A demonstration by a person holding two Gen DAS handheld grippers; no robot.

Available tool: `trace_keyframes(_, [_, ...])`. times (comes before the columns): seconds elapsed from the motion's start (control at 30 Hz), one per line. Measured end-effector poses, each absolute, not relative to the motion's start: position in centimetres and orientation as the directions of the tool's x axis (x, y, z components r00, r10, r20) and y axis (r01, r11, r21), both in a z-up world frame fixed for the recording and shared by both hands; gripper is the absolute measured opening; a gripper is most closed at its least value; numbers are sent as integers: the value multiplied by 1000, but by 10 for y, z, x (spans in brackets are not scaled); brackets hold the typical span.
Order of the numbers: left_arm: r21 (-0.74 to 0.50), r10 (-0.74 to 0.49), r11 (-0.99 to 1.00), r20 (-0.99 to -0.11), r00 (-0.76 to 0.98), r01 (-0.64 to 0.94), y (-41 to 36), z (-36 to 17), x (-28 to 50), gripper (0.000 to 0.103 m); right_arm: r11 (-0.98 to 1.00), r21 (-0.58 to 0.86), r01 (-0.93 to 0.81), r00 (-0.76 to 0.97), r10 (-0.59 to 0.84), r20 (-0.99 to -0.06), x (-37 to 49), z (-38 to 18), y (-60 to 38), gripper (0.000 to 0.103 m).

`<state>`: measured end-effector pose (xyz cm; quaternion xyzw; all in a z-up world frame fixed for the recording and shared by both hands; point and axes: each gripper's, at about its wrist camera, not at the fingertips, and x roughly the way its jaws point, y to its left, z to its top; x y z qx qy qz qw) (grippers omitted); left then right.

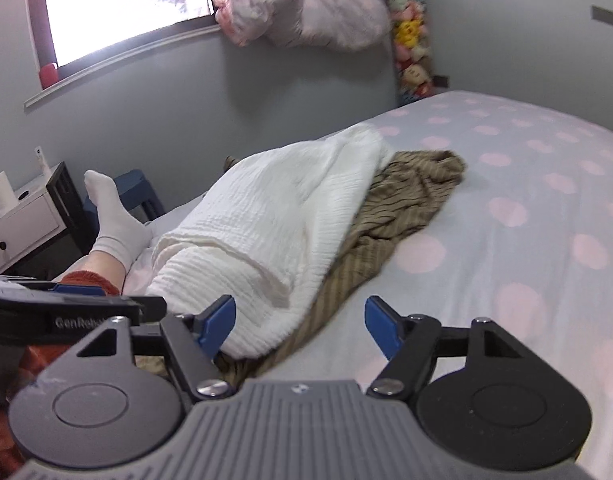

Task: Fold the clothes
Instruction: 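Reach both tools to the white shirt and close on its edge, then lift the white shirt with the right tool while the left tool grasps another edge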

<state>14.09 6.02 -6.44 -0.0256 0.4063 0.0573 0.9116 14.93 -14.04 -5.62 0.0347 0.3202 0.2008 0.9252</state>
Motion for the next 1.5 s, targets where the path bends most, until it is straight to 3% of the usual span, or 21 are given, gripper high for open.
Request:
trace_keyframes(0.23, [-10, 80, 991, -768, 635, -137, 90, -80, 190, 61, 888, 160, -431, 659, 431, -616, 209, -82, -100, 66])
trace_keyframes(0.33, [-28, 60, 992, -766, 640, -127, 93, -85, 202, 51, 875, 162, -457, 646, 451, -616, 228, -89, -84, 62])
trace_keyframes(0.43, [-96, 2, 988, -768, 641, -118, 94, -86, 211, 29, 863, 189, -469, 623, 475, -622, 243, -94, -73, 30])
trace_keyframes(0.47, [-116, -13, 986, -766, 643, -119, 95, -85, 211, 27, 863, 195, -466, 624, 477, -619, 245, -93, -73, 18])
trace_keyframes(0.6, [-147, -53, 985, -753, 656, -89, 91, -75, 205, 27, 893, 184, -411, 681, 434, -590, 230, -76, -101, 7])
trace_keyframes(0.97, [-161, -131, 987, -691, 711, 25, 39, -19, 151, 29, 980, 116, -158, 865, 195, -463, 158, -11, -219, 6])
trace_keyframes(1.13, [-161, -171, 983, -673, 720, 83, 15, 1, 125, 29, 992, 120, 30, 911, 22, -412, 96, 15, -298, 5])
trace_keyframes(1.5, [-66, -219, 970, -655, 724, 233, -37, 20, 93, 29, 881, 24, 472, 818, -427, -386, -44, 36, -455, 5])
